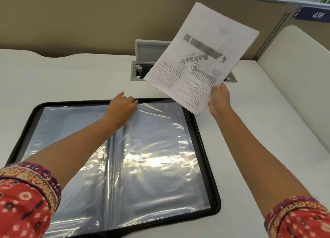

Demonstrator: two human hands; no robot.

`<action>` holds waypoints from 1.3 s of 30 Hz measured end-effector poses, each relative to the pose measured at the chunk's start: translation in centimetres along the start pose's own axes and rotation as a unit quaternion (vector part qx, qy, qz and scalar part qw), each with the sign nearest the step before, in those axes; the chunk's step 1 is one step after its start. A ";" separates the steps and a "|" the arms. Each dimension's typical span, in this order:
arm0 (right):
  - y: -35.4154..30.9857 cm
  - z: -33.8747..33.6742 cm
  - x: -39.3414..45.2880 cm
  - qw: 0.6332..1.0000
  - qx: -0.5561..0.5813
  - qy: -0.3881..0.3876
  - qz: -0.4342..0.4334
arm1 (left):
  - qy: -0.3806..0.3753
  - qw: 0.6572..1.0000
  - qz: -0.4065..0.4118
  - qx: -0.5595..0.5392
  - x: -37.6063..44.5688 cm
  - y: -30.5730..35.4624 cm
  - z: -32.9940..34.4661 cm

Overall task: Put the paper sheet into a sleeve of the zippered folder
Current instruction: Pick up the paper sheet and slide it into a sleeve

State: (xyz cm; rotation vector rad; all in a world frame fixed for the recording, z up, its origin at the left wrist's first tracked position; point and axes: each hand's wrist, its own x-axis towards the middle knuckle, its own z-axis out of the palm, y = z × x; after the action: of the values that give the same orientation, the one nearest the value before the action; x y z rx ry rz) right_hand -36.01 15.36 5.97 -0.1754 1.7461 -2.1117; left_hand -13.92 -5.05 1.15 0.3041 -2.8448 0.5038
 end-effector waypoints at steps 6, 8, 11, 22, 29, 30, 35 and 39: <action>0.6 1.1 0.4 1.000 -0.012 0.008 0.006 | 0.023 0.997 -0.055 -0.047 -0.7 0.6 0.9; 0.5 1.7 0.8 1.000 -0.016 0.003 0.001 | 0.026 0.992 -0.083 -0.088 -0.6 0.8 1.0; 0.2 2.8 1.5 1.000 -0.022 -0.008 -0.019 | 0.041 0.987 -0.093 -0.123 -0.4 1.6 1.3; 2.0 8.9 1.8 0.994 -0.070 -0.068 -0.045 | 0.037 0.991 -0.056 -0.118 0.3 3.5 1.1; 3.2 11.5 1.6 0.987 -0.107 -0.116 -0.039 | 0.040 0.989 -0.038 -0.137 0.7 3.3 0.9; 3.5 11.6 1.7 0.986 -0.110 -0.119 -0.040 | 0.038 0.989 -0.038 -0.138 0.7 3.3 0.9; 4.1 11.2 1.7 0.982 -0.125 -0.139 -0.028 | 0.037 0.986 -0.051 -0.152 0.8 3.2 0.6; 3.8 11.4 1.8 0.991 -0.045 -0.123 0.003 | 0.031 0.979 -0.057 -0.193 1.3 3.9 0.7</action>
State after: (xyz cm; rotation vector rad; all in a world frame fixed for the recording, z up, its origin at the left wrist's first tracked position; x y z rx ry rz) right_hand -32.98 3.71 4.49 -0.4354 1.6917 -1.9161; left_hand -16.23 -1.89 -0.36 0.3657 -2.7636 -0.0637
